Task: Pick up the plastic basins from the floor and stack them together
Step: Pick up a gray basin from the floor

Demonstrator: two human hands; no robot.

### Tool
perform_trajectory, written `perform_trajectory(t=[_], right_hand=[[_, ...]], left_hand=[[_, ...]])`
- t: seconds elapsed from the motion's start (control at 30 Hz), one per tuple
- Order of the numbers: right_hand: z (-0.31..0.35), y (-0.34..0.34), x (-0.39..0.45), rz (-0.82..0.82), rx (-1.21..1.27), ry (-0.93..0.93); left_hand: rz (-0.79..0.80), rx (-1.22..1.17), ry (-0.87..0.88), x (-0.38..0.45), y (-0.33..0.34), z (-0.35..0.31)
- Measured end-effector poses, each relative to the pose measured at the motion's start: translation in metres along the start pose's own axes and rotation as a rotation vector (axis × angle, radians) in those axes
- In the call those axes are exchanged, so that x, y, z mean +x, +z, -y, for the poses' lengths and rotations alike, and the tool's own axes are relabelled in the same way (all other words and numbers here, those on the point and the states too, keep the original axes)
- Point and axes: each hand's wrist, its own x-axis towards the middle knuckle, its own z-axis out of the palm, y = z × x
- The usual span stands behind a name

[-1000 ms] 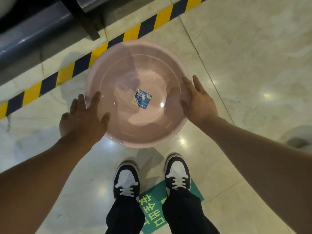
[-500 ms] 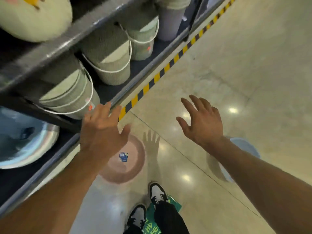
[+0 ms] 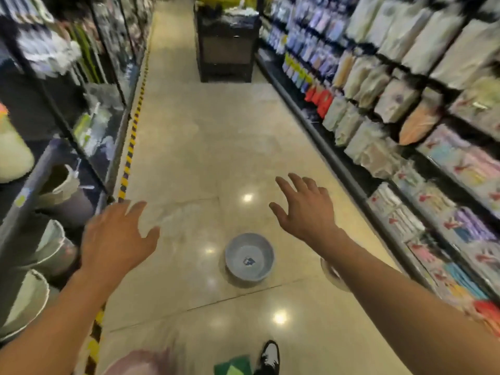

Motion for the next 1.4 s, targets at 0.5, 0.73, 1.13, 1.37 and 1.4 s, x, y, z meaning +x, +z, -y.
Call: perform_trajectory(t=[0.5,0.73,1.13,1.37,1.4], right_hand=[[-0.313,-0.028,-0.179,0.092,-0.101,0.6],[-0.423,-0.01,-0.196,0.109,-0.082,0.663],[-0.549,0.062,-0.145,0.14,0.008,0.791],[-0.625,0.131,-0.088,0.152,0.015,0.839],[-0.634,0.144,-0.08,0.166,0.023,0.843]], left_hand=[[0.095,-0.144,0.574,0.035,0.022,-0.38],[0.16,-0.177,0.65,0.026,0.052,-0.515],[0.175,-0.145,0.796,0.093,0.111,-0.672],[0.233,-0.215,0.858,0.166,0.189,-0.772],[0.253,-0.217,0.867,0.174,0.204,-0.785]])
